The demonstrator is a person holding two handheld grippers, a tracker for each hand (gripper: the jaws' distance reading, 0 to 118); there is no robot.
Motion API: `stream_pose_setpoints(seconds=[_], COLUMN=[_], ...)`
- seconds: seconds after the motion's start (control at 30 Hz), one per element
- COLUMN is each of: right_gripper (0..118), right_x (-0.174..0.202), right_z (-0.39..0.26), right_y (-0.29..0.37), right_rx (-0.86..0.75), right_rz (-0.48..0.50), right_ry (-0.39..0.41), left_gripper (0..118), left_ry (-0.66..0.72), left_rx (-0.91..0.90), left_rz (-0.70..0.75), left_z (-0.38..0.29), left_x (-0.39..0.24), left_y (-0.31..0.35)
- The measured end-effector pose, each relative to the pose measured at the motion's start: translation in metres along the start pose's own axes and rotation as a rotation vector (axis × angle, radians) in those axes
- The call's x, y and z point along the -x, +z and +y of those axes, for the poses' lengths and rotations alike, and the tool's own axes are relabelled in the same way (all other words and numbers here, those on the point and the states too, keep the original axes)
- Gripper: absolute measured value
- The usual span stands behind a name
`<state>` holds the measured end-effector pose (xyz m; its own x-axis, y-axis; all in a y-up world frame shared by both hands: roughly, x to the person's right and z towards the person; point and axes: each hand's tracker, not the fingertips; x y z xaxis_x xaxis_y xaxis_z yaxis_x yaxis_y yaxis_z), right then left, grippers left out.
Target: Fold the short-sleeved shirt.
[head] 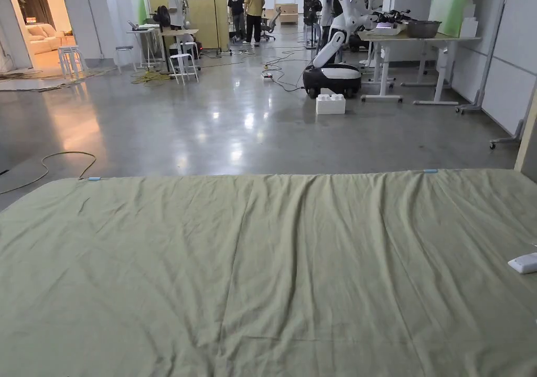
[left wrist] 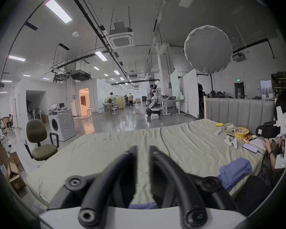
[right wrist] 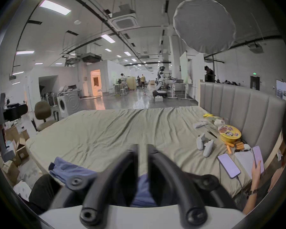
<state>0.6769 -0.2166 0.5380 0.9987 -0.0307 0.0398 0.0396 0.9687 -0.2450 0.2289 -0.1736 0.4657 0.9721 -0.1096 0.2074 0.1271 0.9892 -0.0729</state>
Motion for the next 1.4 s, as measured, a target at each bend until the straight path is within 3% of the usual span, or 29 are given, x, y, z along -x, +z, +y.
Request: stream_pose_setpoints(seconds=[0.07,0.2,0.4,0.57,0.77,0.9,0.97,1.0,1.07,1.33,1.37,1.4], right_gripper=[2,1,1,1,1,1,1,1,1,1,1,1], right_x=[0.001,0.013,0.016,0.013,0.014,0.013,0.016,0.017,0.009,0.003,0.003,0.003], right_z=[-0.008,-0.011,-0.002,-0.003,-0.01,-0.016,-0.014,-0.014,-0.028,-0.035,-0.036,-0.036], right_y=[-0.005,-0.008,-0.008,-0.009,-0.01,-0.015,-0.017,-0.017,-0.015,-0.019,-0.019,-0.019], right_rx=[0.052,0.057,0.029,0.026,0.043,0.068,0.091,0.098,0.116,0.16,0.164,0.167], right_rz=[0.056,0.022,0.034,0.04,0.02,0.044,0.05,0.052,0.063,0.058,0.055,0.054], right_ry=[-0.049,0.011,0.015,-0.051,-0.071,-0.113,-0.107,-0.099,-0.095,-0.135,-0.138,-0.142], left_gripper=[0,0,0,0,0,21,64,77,77,75,71,55], left_ry=[0.088,0.101,0.095,0.148,0.259,0.418,0.503,0.55,0.664,1.006,1.013,1.021], left_rx=[0.07,0.084,0.065,0.086,0.196,0.36,0.405,0.427,0.484,0.637,0.628,0.601], left_rz=[-0.087,-0.126,-0.121,-0.12,-0.089,-0.109,-0.079,-0.055,-0.01,-0.099,-0.119,-0.134], left_z=[-0.007,-0.019,-0.01,-0.012,-0.032,-0.071,-0.102,-0.12,-0.15,-0.253,-0.26,-0.263], left_x=[-0.001,-0.008,-0.007,0.0,0.024,0.057,0.071,0.08,0.094,0.11,0.106,0.104], left_y=[-0.004,-0.003,-0.003,-0.009,-0.02,-0.047,-0.063,-0.07,-0.083,-0.129,-0.132,-0.132])
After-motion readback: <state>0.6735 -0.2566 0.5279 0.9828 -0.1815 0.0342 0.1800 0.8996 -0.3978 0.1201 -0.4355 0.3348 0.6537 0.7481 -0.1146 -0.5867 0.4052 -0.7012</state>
